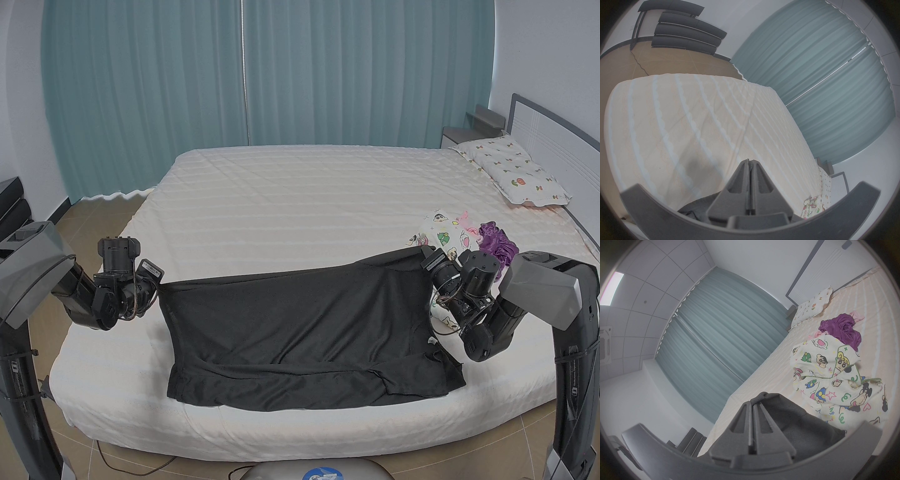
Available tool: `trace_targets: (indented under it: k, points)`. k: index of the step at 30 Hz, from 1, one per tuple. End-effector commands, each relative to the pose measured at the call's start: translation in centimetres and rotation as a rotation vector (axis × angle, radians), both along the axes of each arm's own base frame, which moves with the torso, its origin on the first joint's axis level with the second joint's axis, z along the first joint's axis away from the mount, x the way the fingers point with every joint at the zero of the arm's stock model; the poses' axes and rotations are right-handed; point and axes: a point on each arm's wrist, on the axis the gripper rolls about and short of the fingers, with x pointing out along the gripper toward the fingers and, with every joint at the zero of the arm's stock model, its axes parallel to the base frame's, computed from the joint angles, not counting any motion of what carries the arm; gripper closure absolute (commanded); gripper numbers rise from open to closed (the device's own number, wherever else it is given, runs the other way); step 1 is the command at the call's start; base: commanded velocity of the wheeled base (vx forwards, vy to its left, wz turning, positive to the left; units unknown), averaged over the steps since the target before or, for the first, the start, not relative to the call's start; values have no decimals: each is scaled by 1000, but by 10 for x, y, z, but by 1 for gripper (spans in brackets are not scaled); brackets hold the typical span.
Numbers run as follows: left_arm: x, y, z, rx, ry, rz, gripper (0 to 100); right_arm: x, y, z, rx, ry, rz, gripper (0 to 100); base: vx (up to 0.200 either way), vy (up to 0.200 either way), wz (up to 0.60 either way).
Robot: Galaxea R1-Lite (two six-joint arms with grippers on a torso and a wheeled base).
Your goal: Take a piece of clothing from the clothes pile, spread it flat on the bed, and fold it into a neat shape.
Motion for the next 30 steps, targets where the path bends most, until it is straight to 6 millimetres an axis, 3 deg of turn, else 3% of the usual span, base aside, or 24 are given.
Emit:
trace_targets:
  k: [1,13,18,25,30]
  points:
    - [-3,2,8,2,-15,7,100,2,2,-26,-34,36,2,100,0,0,0]
    - [-9,5,10,39,-3,-7,100,7,-24,12,-26,-55,-77,100,0,0,0]
    - [-7,4,10,41,-8,-12,100,4,-25,-2,-41,-11,-73,100,0,0,0]
    - [-7,6,13,46,-21,-9,100,-2,-6,-28,-57,58,-6,100,0,0,0]
    - [-12,13,23,49,-37,7,100,1,3,-32,-59,51,6,100,0,0,0]
